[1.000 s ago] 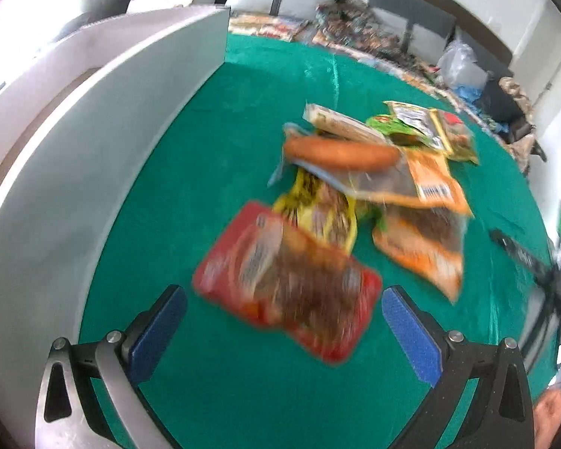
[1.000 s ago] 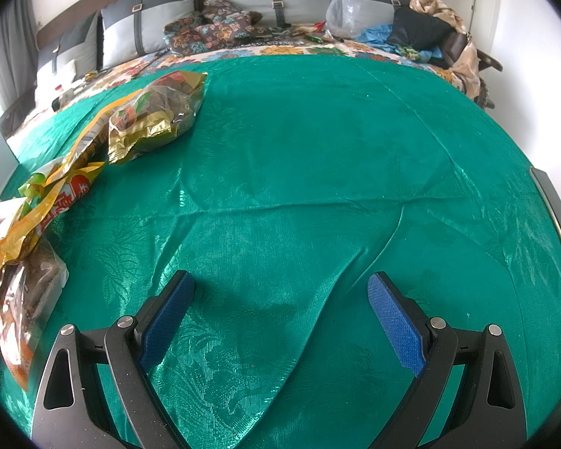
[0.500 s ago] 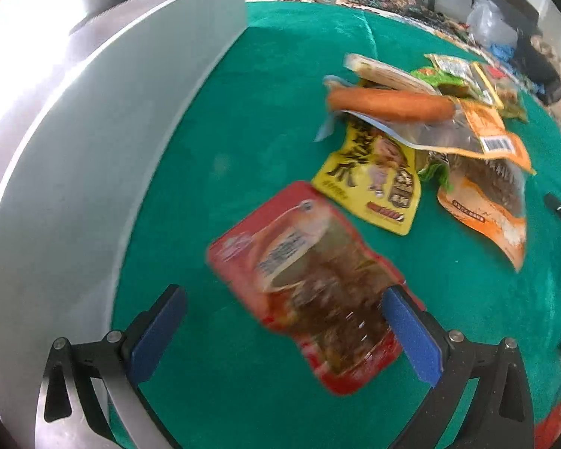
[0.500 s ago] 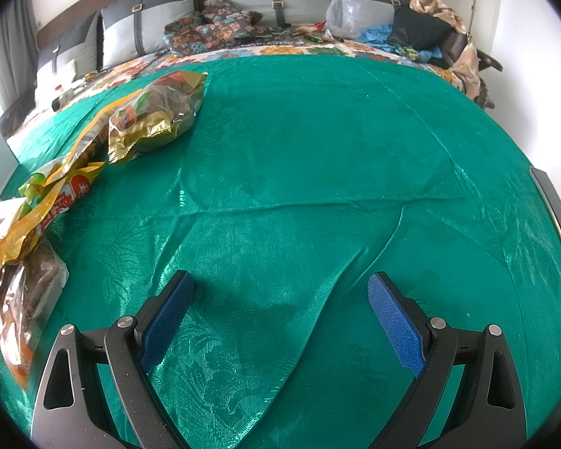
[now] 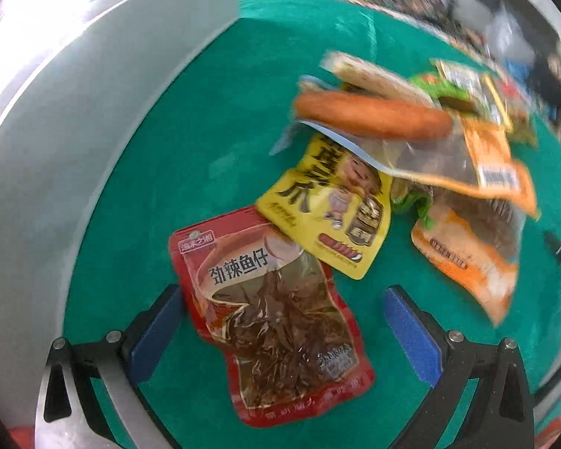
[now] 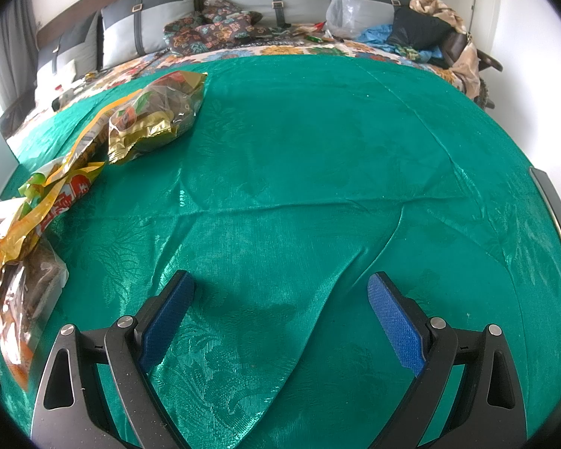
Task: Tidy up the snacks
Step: 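Lower the left gripper onto the red fish-snack pouch and close it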
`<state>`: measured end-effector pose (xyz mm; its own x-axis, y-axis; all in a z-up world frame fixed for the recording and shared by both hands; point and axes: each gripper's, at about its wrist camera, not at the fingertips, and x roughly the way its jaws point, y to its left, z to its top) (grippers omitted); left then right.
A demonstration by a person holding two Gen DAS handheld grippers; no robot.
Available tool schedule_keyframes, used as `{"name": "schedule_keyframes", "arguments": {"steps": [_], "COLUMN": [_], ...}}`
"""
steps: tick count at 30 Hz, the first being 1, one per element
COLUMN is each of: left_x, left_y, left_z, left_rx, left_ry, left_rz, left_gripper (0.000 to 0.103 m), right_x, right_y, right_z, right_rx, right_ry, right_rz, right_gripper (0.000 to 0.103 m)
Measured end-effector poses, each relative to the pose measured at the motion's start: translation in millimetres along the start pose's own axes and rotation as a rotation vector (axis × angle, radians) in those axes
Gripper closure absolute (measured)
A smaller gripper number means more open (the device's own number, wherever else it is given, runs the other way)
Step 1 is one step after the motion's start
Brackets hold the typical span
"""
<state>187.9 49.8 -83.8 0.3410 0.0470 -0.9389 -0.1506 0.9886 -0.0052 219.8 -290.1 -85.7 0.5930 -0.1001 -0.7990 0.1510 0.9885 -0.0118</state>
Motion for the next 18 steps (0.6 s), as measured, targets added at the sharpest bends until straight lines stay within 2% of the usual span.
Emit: {"name": "schedule_keyframes", "arguments": {"steps": [6,10,18], "left_x": [-0.3,-5.1,-7.0], "left_y": [-0.4,20.3,33.9], "left_z": [-6.1,-15.4,-19.0], "left_rx": [0.107,0.112,0.126], "left_ry": [-0.033,-0.029,-0.015], "left_rz": [-0.051,-0.054,-0.056], "left_gripper": [0.000,0.000,0.000], "right_x": [-1.9,-0.6,-0.3], "right_y": [-0.1,0.0,0.0], "right_z": [-0.2,0.0,0.0], "right_rx": [0.000,0.000,0.000], "right_ry": [0.000,0.000,0.000], "right_rz": [0.000,0.000,0.000], "right_gripper": [0.007,0.007,0.007]}}
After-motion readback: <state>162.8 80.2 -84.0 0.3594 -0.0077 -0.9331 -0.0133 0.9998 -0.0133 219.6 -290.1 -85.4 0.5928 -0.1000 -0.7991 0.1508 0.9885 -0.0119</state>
